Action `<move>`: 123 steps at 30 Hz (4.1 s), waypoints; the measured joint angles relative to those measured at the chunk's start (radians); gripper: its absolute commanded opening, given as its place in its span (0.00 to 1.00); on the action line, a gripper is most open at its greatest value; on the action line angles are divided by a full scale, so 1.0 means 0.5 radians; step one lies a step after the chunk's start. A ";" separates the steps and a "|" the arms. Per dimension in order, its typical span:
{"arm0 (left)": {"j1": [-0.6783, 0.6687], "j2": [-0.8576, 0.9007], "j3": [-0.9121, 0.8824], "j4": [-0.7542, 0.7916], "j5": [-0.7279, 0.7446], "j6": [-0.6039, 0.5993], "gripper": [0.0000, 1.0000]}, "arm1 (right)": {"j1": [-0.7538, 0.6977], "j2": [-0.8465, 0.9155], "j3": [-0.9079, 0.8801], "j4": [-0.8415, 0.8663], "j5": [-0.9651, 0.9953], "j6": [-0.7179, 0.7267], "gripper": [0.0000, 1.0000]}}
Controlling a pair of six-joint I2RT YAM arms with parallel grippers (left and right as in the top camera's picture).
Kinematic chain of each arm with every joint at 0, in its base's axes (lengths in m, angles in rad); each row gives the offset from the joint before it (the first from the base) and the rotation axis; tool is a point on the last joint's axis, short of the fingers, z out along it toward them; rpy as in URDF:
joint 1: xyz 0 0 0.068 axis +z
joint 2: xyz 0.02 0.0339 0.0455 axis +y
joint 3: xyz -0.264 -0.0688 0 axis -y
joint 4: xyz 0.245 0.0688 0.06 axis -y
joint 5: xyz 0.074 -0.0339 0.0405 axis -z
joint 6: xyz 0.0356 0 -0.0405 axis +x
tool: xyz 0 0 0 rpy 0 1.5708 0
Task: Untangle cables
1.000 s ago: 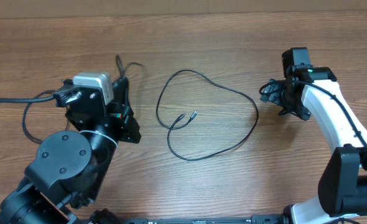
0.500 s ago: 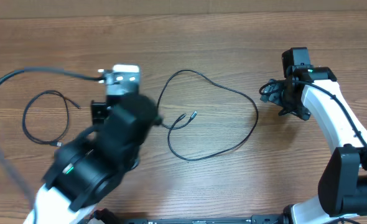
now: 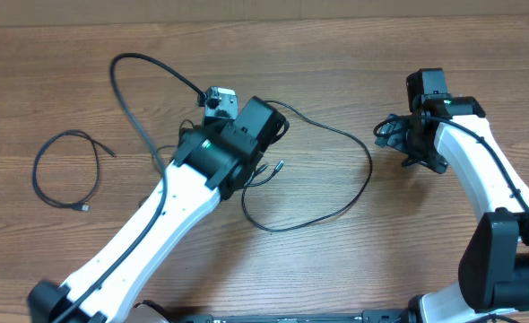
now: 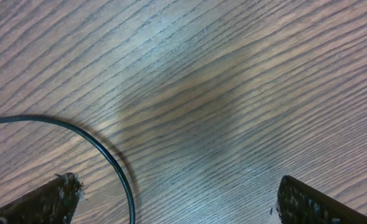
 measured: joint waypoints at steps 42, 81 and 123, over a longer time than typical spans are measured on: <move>0.974 0.504 0.101 -0.027 1.234 0.232 0.66 | 0.000 0.000 0.000 0.001 -0.001 0.000 1.00; 0.977 0.462 -0.937 1.246 1.632 1.228 0.26 | 0.000 0.000 0.000 0.000 0.000 0.000 1.00; 0.973 0.430 -0.955 0.998 1.734 0.949 0.27 | 0.000 0.000 0.000 0.000 0.000 0.000 1.00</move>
